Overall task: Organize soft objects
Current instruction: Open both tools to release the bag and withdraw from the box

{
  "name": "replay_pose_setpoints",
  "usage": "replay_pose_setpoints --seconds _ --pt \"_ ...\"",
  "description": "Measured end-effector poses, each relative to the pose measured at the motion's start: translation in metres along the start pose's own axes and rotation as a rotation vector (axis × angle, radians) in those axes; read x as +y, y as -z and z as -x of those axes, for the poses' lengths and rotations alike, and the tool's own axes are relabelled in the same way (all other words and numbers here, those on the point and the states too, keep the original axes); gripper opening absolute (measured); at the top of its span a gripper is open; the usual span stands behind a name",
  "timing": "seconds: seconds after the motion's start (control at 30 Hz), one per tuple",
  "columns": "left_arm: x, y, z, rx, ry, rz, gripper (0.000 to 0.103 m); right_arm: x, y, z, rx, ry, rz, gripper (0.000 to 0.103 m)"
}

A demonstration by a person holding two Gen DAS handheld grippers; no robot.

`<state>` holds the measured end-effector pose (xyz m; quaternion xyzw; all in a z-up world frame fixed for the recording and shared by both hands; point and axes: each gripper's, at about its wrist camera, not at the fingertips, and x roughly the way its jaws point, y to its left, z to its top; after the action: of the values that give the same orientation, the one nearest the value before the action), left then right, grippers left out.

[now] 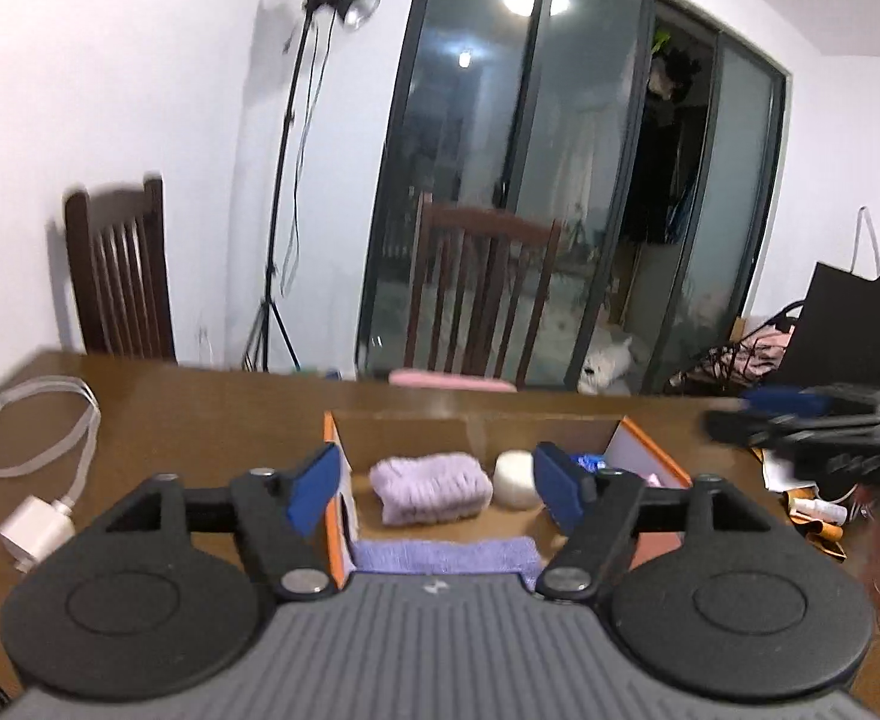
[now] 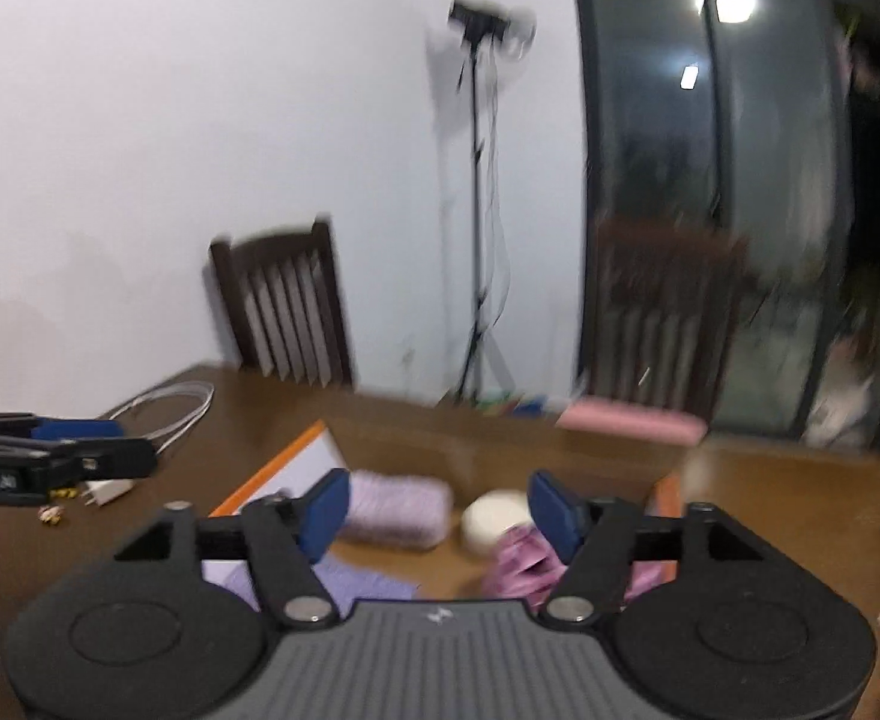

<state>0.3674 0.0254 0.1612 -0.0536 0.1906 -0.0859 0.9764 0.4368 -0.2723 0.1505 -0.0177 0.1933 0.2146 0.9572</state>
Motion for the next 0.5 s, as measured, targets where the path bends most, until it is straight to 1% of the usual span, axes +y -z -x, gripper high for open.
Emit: replay_pose_setpoints --seconds 0.03,0.1,0.17,0.23,0.33,0.4,0.47,0.5 --pt "-0.003 0.000 0.008 -0.014 -0.009 -0.012 0.081 -0.004 -0.002 0.018 -0.035 0.026 0.018 0.078" --pt "-0.009 0.002 0.028 -0.044 -0.024 -0.040 0.084 -0.013 -0.002 0.050 -0.090 0.069 0.028 0.086" --pt "-0.016 0.002 0.040 -0.063 -0.032 -0.059 0.085 -0.022 0.001 0.077 -0.119 0.088 0.014 0.086" --pt "-0.024 0.003 0.052 -0.072 -0.043 -0.056 0.086 -0.026 0.002 0.095 -0.138 0.094 0.006 0.087" --pt "-0.029 0.007 0.069 -0.100 -0.072 -0.018 0.086 -0.026 0.008 0.115 -0.160 0.092 -0.001 0.087" --pt "-0.032 0.015 0.083 -0.116 -0.102 0.005 0.086 -0.023 0.015 0.127 -0.175 0.079 0.004 0.088" --pt "-0.034 0.025 0.097 -0.127 -0.120 0.009 0.087 -0.018 0.027 0.143 -0.194 0.070 0.004 0.090" --pt "-0.036 0.032 0.103 -0.131 -0.133 0.004 0.090 -0.017 0.034 0.149 -0.198 0.059 0.003 0.092"
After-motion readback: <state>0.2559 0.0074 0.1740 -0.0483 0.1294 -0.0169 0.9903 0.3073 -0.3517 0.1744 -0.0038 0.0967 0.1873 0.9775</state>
